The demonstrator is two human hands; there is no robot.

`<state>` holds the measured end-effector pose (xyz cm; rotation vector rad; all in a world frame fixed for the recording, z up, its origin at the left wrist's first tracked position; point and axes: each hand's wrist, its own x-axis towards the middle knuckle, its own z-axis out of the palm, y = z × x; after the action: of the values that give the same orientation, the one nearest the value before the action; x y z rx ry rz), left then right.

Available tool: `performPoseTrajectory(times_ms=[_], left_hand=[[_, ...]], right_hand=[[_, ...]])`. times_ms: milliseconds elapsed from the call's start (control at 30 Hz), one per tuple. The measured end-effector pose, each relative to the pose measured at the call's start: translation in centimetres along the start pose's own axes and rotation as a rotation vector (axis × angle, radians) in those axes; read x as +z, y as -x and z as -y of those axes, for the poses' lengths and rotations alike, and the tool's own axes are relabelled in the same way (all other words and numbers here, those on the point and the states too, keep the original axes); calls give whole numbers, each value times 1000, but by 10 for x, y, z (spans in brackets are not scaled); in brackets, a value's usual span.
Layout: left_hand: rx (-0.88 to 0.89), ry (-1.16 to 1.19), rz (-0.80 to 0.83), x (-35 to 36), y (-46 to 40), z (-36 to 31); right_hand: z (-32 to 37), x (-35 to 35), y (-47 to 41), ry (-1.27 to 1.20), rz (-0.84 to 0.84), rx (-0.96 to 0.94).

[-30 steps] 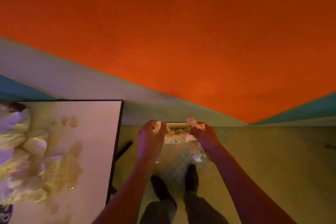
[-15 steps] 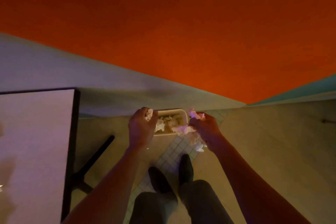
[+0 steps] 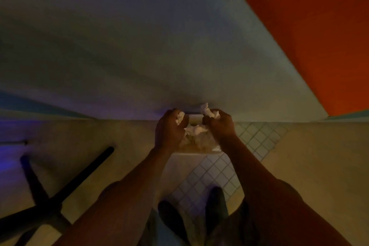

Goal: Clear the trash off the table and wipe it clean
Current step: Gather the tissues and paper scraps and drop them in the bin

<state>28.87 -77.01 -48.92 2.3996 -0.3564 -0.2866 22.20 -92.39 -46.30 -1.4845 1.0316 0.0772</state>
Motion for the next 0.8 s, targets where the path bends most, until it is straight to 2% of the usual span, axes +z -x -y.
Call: performPoseTrajectory(times_ms=[167, 267, 300, 367, 433, 567, 600, 667, 700, 733, 767, 800], left_hand=[[14, 38, 41, 52, -11, 46], [-293, 324, 72, 88, -18, 63], [-431, 362, 117, 96, -21, 64], [-521, 340, 151, 109, -25, 77], [-544, 274, 192, 120, -27, 91], [-409, 18, 319, 152, -45, 119], [-382, -26, 419, 151, -46, 118], [-251, -314, 626, 152, -46, 113], [-170, -373, 684, 151, -45, 109], [-144, -345, 725, 154, -45, 112], [-216, -90, 677, 155, -40, 107], [-286, 57, 628, 157, -43, 96]], right_hand=[[-63, 29, -51, 10, 36, 13], [-104, 49, -85, 75, 110, 38], [-120, 54, -98, 116, 133, 48], [-137, 60, -112, 146, 152, 102], [-142, 65, -118, 111, 140, 149], [-145, 69, -123, 136, 103, 175], [-146, 69, -125, 156, 108, 185], [-155, 71, -132, 179, 134, 190], [-161, 73, -136, 201, 146, 179], [-168, 76, -143, 214, 156, 154], [-170, 77, -145, 268, 152, 148], [-174, 78, -150, 326, 157, 148]])
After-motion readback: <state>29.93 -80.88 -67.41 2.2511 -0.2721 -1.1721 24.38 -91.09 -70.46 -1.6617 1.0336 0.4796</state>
